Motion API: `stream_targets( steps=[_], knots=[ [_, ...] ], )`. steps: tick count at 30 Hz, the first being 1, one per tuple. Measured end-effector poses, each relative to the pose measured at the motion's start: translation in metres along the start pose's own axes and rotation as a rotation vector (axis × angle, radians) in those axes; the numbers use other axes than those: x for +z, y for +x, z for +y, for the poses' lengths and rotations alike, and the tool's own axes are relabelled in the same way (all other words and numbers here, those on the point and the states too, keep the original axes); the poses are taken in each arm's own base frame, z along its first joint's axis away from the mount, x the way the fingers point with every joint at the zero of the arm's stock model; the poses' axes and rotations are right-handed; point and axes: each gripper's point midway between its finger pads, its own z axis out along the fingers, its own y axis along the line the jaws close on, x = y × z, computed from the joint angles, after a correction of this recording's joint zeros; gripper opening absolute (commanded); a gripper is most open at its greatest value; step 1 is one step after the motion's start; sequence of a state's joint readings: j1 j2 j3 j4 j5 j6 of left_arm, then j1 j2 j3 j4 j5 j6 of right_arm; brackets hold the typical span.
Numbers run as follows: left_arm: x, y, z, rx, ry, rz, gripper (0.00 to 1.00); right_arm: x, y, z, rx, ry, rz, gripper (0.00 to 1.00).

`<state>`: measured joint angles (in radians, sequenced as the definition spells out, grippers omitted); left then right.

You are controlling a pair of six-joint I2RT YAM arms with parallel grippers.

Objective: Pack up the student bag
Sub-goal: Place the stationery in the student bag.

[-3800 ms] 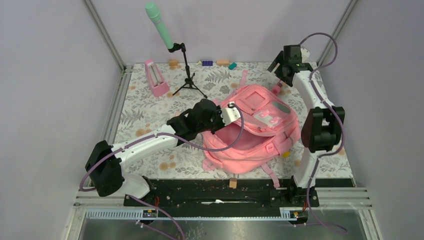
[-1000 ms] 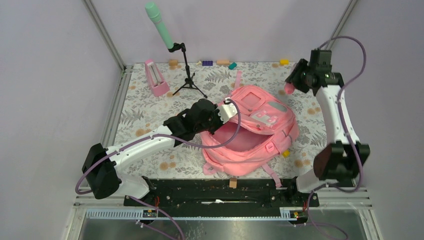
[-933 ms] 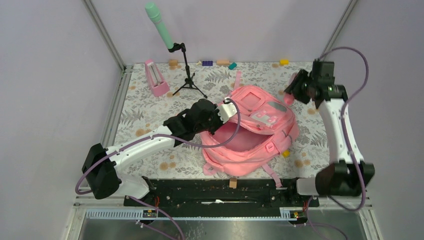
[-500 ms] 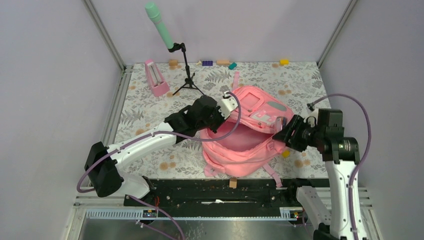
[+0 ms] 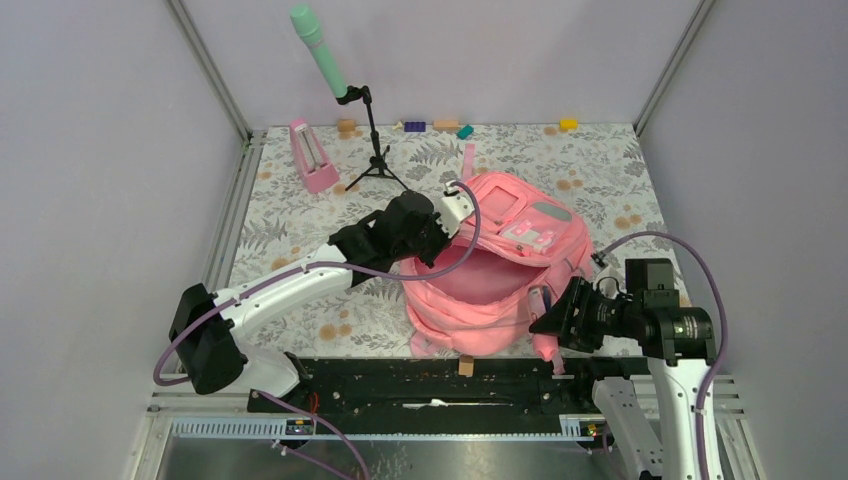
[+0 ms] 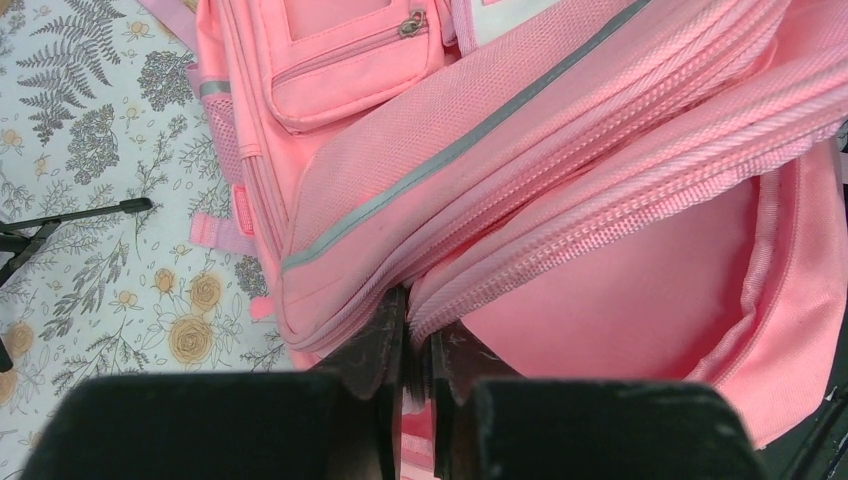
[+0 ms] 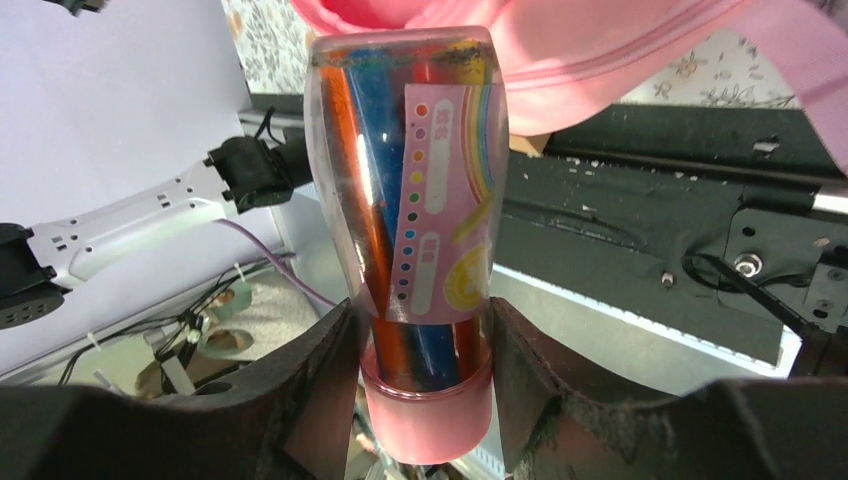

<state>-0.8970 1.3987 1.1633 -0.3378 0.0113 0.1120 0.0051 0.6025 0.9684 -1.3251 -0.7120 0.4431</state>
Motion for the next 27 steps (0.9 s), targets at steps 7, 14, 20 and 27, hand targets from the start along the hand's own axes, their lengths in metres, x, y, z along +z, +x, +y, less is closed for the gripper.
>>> stream_targets(
  steps=[7, 14, 20, 27],
  knots=[
    [0.0, 0.0, 0.0, 0.0, 0.0, 0.0, 0.0, 0.018, -0.002, 0.004, -0.016, -0.01, 0.106, 0.0],
    [0.0, 0.0, 0.0, 0.0, 0.0, 0.0, 0.0, 0.06, -0.031, 0.008, -0.006, 0.007, 0.122, 0.0],
    [-0.001, -0.002, 0.0, -0.001, -0.001, -0.009, 0.0, 0.096, -0.07, 0.001, 0.08, 0.028, -0.031, 0.0],
    [-0.001, -0.004, 0.001, -0.001, -0.004, -0.016, 0.0, 0.124, -0.106, -0.014, 0.238, 0.034, -0.23, 0.0]
  ],
)
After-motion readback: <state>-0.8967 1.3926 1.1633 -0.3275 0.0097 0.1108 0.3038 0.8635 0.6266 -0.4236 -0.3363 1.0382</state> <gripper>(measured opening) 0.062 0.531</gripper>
